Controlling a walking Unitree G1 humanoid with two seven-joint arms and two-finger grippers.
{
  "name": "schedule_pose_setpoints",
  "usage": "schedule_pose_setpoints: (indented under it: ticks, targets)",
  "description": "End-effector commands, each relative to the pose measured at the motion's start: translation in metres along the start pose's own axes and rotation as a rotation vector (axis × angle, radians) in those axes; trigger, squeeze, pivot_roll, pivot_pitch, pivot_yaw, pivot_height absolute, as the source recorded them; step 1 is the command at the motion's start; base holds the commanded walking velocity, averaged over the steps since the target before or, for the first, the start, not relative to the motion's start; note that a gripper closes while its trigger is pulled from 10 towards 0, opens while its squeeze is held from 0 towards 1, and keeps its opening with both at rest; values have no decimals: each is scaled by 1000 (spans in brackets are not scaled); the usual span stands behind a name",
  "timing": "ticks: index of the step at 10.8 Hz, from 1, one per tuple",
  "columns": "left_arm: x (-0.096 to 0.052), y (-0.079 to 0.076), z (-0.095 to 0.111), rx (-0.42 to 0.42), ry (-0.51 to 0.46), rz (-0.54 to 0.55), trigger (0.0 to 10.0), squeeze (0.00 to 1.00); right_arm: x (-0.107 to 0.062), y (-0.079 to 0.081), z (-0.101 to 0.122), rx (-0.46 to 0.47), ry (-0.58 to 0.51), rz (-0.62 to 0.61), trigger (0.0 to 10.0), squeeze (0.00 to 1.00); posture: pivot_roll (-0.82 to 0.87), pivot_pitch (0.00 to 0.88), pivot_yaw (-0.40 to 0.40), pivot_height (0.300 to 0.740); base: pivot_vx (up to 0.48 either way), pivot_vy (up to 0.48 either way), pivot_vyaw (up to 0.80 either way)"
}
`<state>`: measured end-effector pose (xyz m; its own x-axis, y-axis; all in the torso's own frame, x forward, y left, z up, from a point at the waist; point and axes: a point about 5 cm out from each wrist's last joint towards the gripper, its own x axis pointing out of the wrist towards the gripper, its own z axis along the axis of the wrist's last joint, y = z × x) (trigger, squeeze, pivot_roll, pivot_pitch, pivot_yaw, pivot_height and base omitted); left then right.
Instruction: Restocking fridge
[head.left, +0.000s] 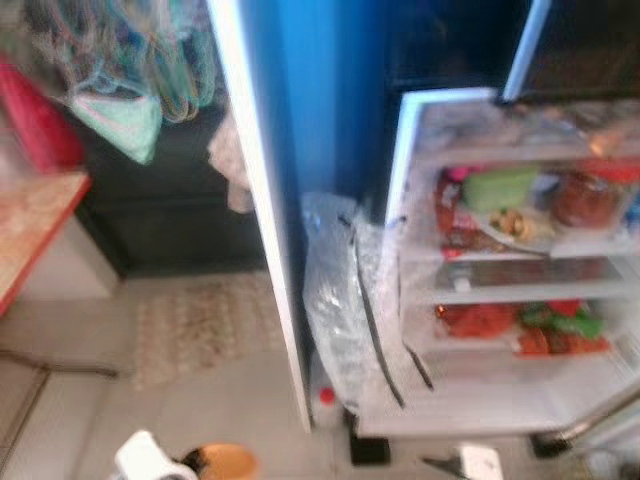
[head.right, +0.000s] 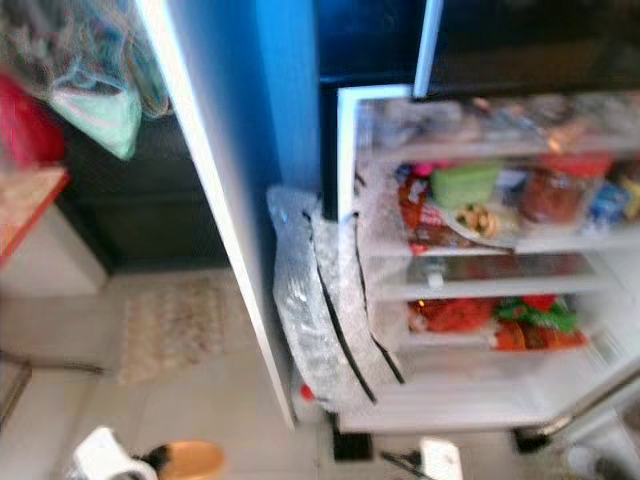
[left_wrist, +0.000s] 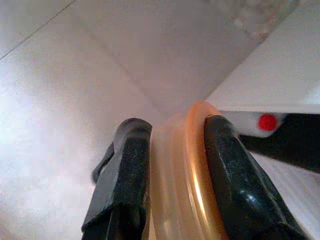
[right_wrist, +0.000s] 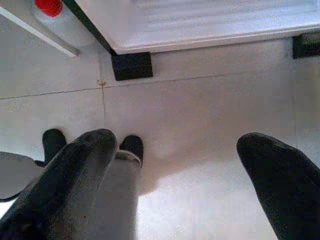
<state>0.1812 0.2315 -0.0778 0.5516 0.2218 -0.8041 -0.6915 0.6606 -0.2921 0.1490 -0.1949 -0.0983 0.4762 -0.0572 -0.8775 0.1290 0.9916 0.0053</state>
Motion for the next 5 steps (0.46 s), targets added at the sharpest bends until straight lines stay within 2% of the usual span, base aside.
schedule_pose_setpoints:
  ticks: [1, 5]
  targets:
    - [0, -2, -5, 13, 20, -2, 10000, 0, -1, -3, -5, 8, 12, -14, 10000, 0, -52, 23, 31, 740, 0, -371, 0]
    - [0, -2, -6, 19, 23, -2, 10000, 0, -1, -3, -5, 6, 13, -17, 10000, 0, -51, 27, 28, 740, 0, -369, 0]
